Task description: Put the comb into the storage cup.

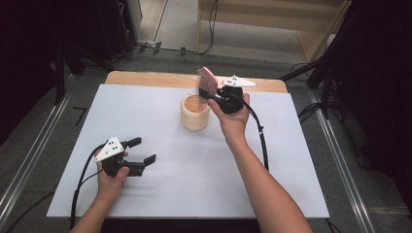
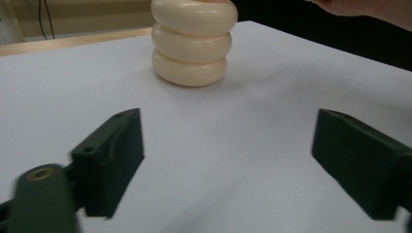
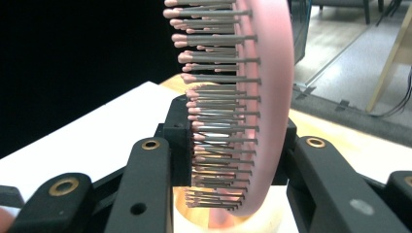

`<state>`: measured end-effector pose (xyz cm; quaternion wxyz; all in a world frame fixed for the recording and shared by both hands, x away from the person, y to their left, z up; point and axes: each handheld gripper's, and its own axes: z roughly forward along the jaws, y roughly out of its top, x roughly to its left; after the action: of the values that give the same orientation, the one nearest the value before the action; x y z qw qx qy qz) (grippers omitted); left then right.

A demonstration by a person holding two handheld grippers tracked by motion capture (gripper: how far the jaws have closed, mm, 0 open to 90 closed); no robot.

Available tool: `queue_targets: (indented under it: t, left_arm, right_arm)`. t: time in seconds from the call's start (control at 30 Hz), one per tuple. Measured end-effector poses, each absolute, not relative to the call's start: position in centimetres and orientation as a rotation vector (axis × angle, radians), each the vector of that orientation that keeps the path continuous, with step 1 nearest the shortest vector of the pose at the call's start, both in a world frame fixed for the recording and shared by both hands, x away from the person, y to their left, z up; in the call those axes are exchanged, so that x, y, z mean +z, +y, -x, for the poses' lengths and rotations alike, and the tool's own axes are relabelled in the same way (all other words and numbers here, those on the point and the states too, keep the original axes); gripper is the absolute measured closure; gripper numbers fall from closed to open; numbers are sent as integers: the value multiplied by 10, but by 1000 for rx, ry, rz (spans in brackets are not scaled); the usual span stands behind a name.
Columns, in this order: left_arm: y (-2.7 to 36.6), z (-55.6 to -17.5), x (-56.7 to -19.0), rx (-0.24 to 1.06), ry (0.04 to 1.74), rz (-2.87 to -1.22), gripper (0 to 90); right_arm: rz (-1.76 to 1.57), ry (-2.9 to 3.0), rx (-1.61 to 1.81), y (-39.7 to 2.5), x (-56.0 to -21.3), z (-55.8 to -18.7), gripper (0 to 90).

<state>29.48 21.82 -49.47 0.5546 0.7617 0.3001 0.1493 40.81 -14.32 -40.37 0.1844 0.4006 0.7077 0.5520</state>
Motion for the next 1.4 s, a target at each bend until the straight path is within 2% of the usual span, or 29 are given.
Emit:
queue_targets:
  t: [0.4,0.83,1.2,1.4]
  left_arm:
    - [218,-294,-494,374,712,-1802,135]
    - [218,-293,-494,377,714,-1802,134]
    - [218,-293,-494,379,714,-1800,125]
    - [218,-293,-494,380,715,-1800,124]
  right_arm:
    - [-1149,2013,1527,-143,-423,-411,619]
    - [-1191,1979,1530,-146,-427,-412,601]
    - [-1236,1984,1532,-159,-433,-409,402]
    - [-1226,1990,1510,-164,-436,-403,252]
